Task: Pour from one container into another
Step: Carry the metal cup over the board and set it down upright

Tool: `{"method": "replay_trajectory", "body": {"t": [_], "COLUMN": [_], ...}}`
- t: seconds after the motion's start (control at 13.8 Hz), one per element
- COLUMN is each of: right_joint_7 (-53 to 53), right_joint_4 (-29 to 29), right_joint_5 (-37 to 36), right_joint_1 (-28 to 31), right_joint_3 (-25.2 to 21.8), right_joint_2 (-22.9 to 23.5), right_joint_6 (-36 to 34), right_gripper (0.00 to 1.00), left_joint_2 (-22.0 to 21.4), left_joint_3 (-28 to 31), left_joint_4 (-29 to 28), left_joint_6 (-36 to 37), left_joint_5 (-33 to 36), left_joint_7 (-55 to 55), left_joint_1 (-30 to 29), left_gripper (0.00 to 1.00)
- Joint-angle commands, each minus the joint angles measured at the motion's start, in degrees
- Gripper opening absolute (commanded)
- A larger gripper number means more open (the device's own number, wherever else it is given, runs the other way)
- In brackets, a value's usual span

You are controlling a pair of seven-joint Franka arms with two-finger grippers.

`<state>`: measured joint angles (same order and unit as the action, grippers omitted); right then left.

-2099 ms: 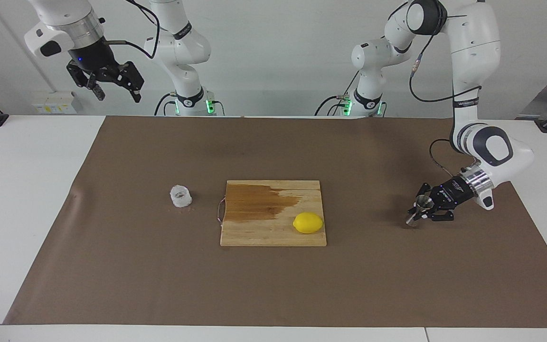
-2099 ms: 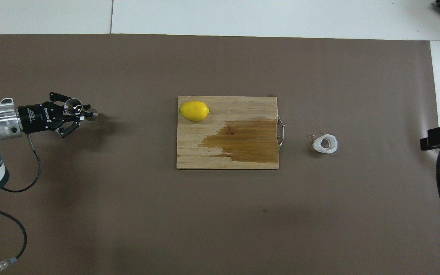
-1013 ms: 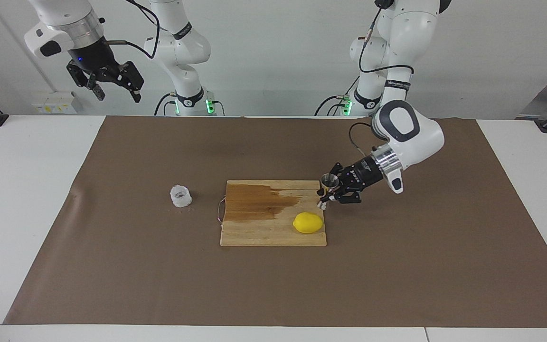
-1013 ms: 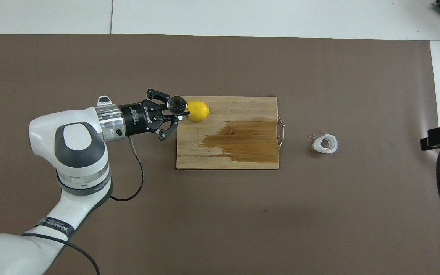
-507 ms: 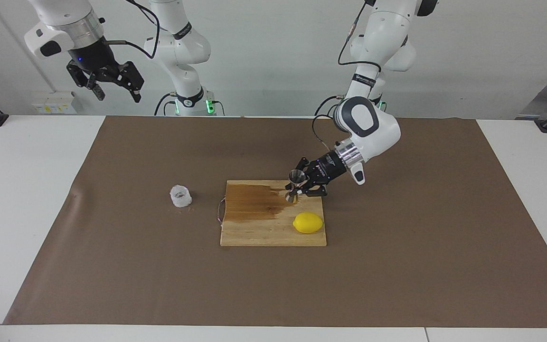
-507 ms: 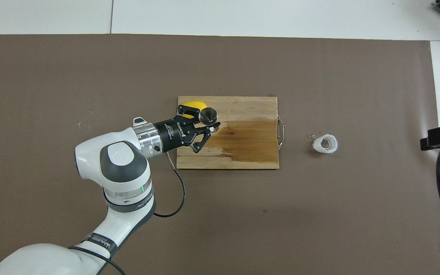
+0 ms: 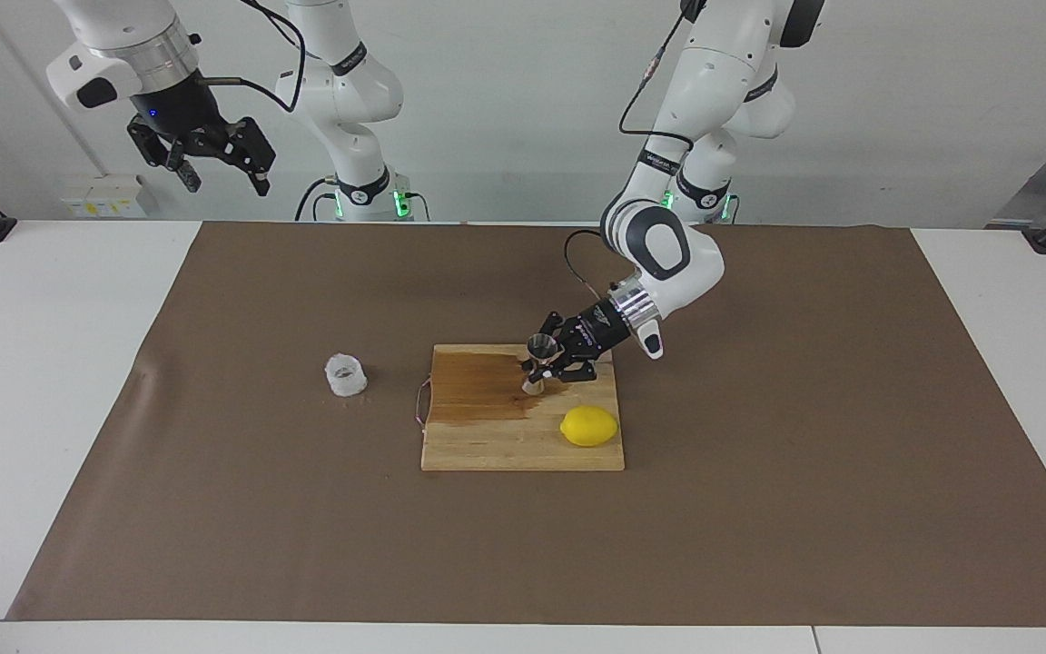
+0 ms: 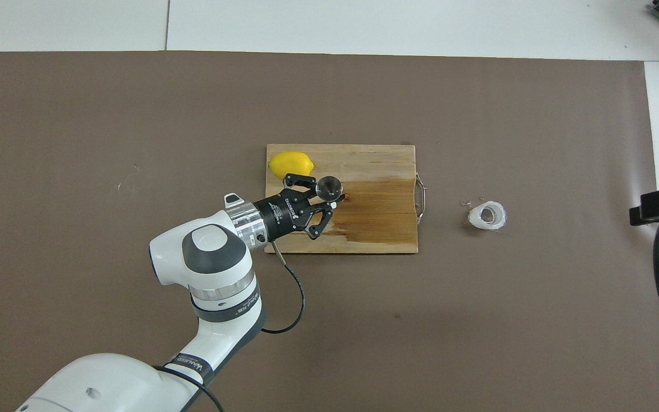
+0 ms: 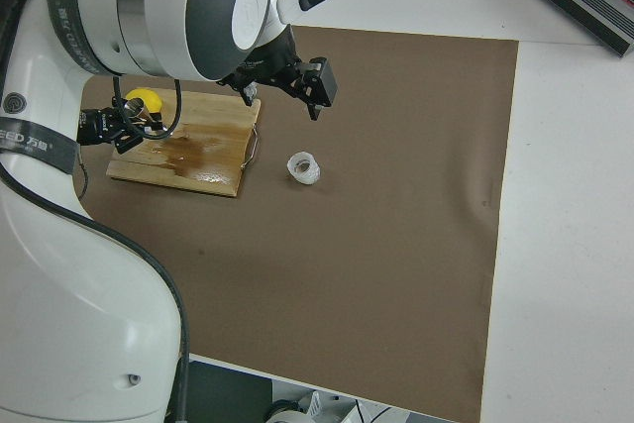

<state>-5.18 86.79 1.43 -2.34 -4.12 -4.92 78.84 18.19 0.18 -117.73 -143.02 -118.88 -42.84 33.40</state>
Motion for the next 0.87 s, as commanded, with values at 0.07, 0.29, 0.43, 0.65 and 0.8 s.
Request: {"method": "replay_trajectory", "body": {"t": [0.07, 0.29, 0.43, 0.65, 0.8], "right_joint_7": [1.49, 1.49, 1.49, 1.49, 1.49], "right_joint_4": [0.49, 0.49, 0.49, 0.49, 0.49], "right_joint_5": [1.30, 1.30, 1.30, 1.30, 1.30], "right_joint_1": [0.84, 0.84, 0.84, 0.84, 0.84], "right_joint_3": [0.16, 0.25, 0.16, 0.25, 0.16], "right_joint_2": [-0.89, -0.89, -0.89, -0.89, -0.89], "right_joint_6": [-0.62, -0.62, -0.62, -0.62, -0.62], "right_gripper": [1.00, 1.00, 1.00, 1.00, 1.00], "left_joint_2": [1.67, 2.20, 2.29, 2.29, 2.29], "left_joint_3": [0.61, 0.53, 0.53, 0.53, 0.61], "left_joint_4": [1.02, 1.10, 1.02, 1.02, 1.02], "left_joint_6": [-2.96, -4.11, -5.34, -5.43, -5.43], "left_joint_5": [-3.29, -3.64, -4.34, -4.52, -4.43], "left_joint_7": [1.26, 1.26, 1.70, 2.23, 2.23], "left_joint_1": [2.89, 3.25, 4.38, 4.39, 4.39], "left_gripper": [0.00, 0.00, 0.00, 1.00, 1.00]}}
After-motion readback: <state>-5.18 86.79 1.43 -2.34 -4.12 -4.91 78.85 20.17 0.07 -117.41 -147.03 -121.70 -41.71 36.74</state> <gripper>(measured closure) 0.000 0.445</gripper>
